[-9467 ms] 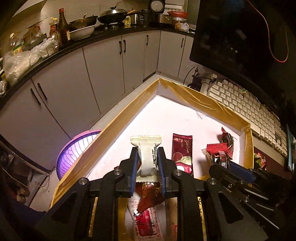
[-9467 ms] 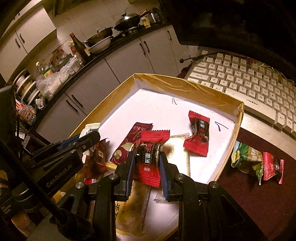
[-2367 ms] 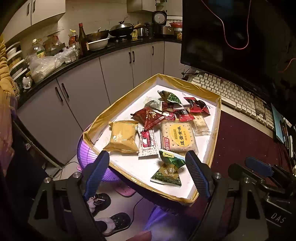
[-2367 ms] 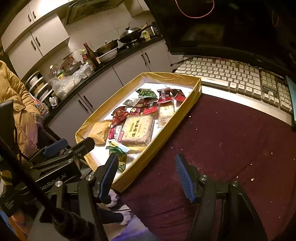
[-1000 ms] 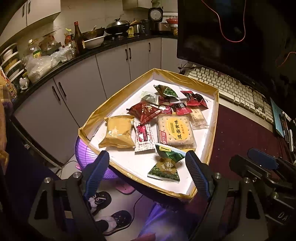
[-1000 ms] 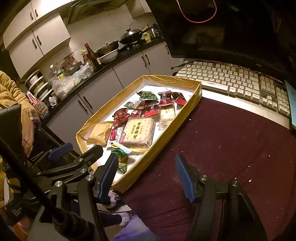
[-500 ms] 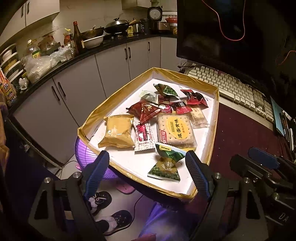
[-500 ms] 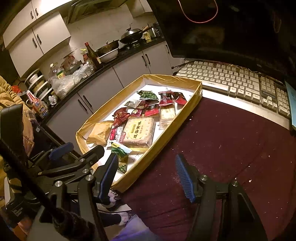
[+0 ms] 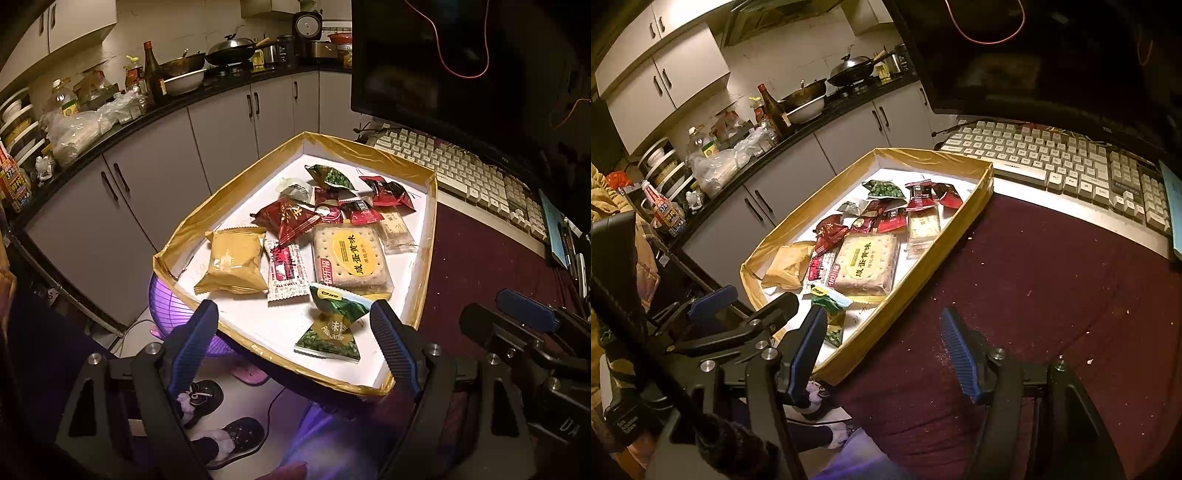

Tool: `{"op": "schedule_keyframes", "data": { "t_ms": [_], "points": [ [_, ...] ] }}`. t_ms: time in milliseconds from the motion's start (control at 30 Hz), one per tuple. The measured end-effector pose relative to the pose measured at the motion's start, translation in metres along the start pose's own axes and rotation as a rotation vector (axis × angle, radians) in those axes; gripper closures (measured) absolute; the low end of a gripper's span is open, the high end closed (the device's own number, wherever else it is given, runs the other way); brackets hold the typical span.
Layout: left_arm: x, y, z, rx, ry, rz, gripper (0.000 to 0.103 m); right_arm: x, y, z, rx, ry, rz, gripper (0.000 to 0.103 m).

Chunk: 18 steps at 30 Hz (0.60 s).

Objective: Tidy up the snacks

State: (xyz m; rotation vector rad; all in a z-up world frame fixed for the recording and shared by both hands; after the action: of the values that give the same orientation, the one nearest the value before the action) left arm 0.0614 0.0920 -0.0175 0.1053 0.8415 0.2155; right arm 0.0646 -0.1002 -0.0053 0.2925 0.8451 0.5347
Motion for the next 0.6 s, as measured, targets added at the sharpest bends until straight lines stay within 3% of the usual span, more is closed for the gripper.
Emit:
{"op": "schedule_keyframes", "data": {
  "t_ms": [600],
  "points": [
    [-0.0011,0.0003,0.0017,0.012,-0.007,0.012,0.019,-0.0021,-0.0031,0.0008,0.013,-0.011,-0.003,0.039]
  ]
}}
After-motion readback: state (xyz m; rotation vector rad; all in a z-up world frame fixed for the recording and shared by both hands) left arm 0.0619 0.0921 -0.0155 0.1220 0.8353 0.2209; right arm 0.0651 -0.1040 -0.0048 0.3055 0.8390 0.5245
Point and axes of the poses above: each gripper's, at about its wrist camera, not at the fingertips, and x roughly the way its jaws point, y to its left, z to its top, the point moved 1 cm from there along x, roughly the way its jaws point, and after that the axes turned 11 degrees about z, right-handed, at the moved point
